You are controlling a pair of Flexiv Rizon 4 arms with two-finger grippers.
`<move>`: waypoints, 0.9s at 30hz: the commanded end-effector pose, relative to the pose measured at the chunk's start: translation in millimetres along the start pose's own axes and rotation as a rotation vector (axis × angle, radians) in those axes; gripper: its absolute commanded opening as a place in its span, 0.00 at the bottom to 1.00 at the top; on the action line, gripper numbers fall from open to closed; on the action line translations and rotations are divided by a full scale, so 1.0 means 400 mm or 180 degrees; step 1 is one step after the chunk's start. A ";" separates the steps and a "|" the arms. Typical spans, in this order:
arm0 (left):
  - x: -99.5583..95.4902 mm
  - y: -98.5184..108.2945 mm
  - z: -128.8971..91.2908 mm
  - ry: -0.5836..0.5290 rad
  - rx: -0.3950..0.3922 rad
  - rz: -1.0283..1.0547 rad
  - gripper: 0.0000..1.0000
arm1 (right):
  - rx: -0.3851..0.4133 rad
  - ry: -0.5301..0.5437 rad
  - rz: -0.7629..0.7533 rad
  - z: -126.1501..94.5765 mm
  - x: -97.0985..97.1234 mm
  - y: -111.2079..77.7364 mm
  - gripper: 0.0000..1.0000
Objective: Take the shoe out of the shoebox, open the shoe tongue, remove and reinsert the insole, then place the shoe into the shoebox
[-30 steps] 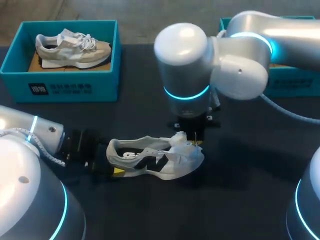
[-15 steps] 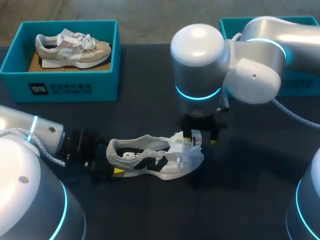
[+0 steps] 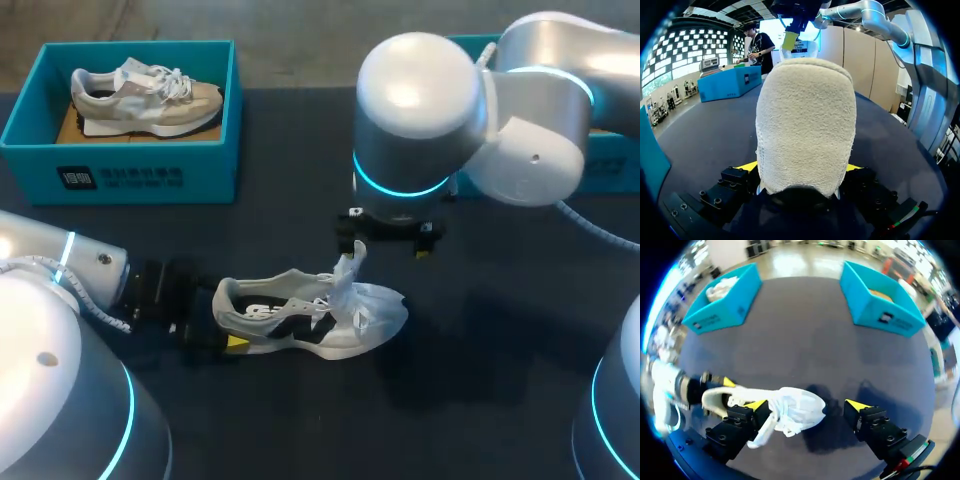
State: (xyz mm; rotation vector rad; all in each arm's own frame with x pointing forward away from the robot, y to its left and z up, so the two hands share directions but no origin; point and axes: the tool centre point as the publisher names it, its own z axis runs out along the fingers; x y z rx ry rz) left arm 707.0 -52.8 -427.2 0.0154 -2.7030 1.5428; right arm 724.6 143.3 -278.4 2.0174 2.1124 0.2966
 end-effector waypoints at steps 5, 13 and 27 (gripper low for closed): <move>-0.009 0.011 0.003 0.0003 -0.0014 0.0001 0.00 | 0.0355 0.0274 -0.0762 -0.033 0.003 0.041 1.00; -0.009 0.011 0.003 0.0003 -0.0014 0.0001 0.00 | 0.0432 0.0500 -0.1524 -0.051 0.044 0.054 1.00; -0.009 0.011 0.003 0.0003 -0.0014 0.0001 0.00 | 0.0289 0.0774 -0.2516 -0.115 0.109 0.071 1.00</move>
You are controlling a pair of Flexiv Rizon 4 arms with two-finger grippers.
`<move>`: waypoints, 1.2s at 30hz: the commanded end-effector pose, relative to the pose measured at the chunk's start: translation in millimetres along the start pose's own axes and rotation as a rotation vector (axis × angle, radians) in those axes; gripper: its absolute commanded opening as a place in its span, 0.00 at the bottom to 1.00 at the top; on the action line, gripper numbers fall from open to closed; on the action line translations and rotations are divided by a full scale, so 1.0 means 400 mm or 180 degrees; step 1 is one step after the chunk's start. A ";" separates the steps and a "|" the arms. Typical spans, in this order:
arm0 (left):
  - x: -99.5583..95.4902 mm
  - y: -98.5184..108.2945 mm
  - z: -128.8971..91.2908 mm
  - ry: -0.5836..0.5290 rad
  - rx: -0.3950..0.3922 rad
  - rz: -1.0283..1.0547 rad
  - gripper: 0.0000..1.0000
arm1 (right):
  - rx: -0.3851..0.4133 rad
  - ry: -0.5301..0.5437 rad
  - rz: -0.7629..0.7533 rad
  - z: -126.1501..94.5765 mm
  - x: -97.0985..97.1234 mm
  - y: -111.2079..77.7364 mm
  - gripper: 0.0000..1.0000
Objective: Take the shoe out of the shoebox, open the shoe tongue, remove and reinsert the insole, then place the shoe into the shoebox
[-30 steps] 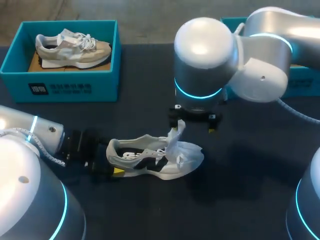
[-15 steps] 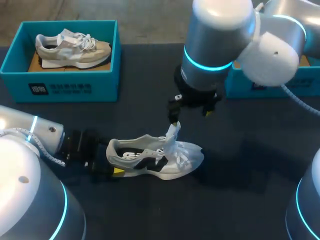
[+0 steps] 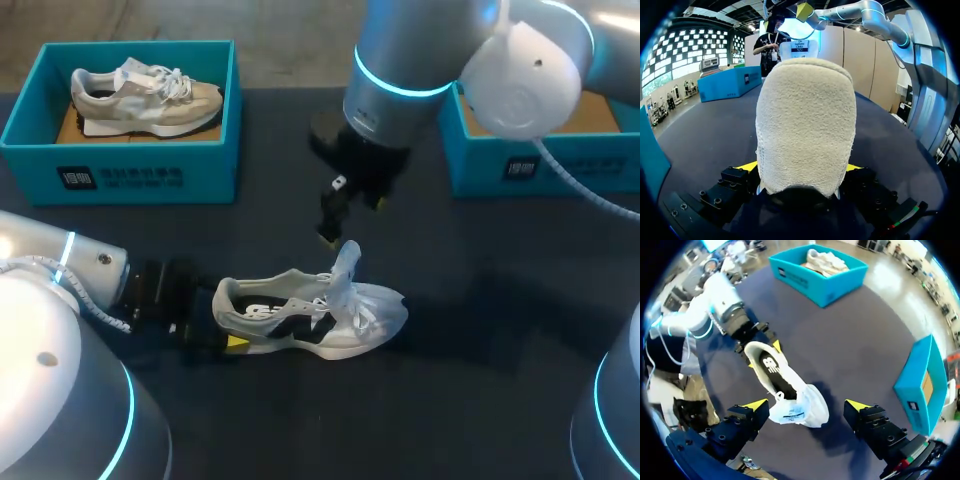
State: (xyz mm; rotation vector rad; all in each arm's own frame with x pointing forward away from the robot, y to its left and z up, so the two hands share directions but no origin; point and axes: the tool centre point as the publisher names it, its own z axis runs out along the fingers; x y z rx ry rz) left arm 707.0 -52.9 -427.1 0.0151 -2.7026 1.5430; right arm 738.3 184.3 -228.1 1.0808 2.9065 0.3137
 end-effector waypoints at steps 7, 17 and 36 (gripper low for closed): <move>-0.009 0.011 0.003 0.0002 -0.0015 0.0000 0.00 | -0.0125 -0.0006 -0.0162 -0.018 0.048 0.026 1.00; -0.009 0.011 0.003 0.0002 -0.0015 0.0000 0.00 | -0.0274 -0.0011 0.0066 -0.032 0.073 0.039 1.00; -0.009 0.011 0.003 0.0002 -0.0015 0.0000 0.00 | 0.0200 -0.0476 -0.2323 -0.063 0.086 0.139 1.00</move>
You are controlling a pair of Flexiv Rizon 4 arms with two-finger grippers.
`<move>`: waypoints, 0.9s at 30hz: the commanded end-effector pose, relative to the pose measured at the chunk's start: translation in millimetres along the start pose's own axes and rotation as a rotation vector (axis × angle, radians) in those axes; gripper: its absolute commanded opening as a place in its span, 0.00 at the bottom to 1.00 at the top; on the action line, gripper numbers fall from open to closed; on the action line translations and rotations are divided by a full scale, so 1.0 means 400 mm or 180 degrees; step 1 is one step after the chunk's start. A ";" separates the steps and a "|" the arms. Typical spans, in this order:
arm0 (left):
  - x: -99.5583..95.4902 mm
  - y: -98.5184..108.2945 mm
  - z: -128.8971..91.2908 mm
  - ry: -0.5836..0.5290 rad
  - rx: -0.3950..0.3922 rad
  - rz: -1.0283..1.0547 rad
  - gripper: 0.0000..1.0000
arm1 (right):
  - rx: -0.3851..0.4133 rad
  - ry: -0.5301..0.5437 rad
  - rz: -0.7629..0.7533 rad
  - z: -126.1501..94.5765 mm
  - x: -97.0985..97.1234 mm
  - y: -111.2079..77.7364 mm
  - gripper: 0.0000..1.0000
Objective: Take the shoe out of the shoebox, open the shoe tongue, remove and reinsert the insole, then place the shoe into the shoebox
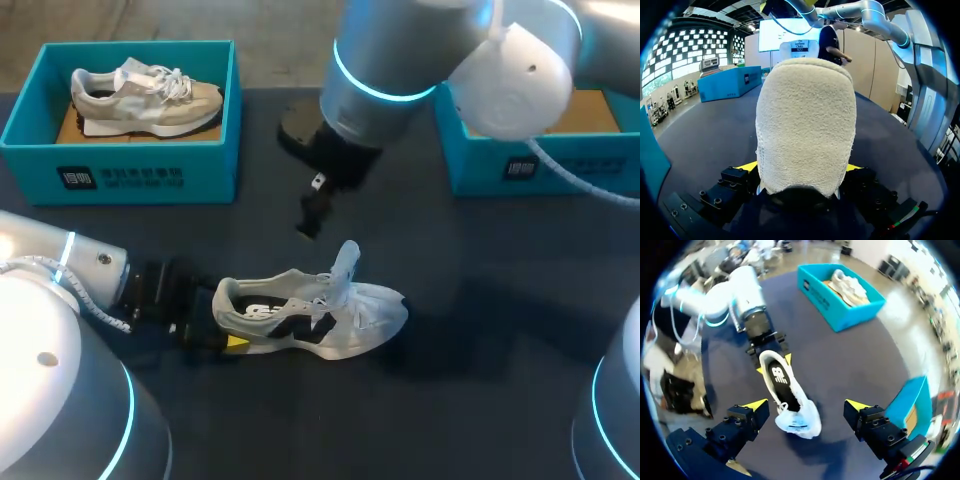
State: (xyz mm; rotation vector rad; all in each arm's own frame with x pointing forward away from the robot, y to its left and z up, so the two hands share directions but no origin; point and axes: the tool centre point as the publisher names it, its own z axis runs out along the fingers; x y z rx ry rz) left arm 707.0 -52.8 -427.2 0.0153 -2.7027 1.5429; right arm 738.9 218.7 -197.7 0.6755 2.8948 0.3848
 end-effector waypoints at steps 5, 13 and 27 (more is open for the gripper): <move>-0.009 0.011 0.003 0.0002 -0.0014 0.0001 0.00 | 0.0587 -0.0021 -0.1961 0.006 0.021 0.102 1.00; -0.009 0.011 0.003 0.0002 -0.0014 0.0001 0.00 | 0.0640 0.0134 -0.1999 0.058 0.049 0.115 0.55; -0.009 0.011 0.003 0.0002 -0.0014 0.0001 0.00 | 0.0537 0.0188 -0.1759 0.081 0.078 0.102 0.00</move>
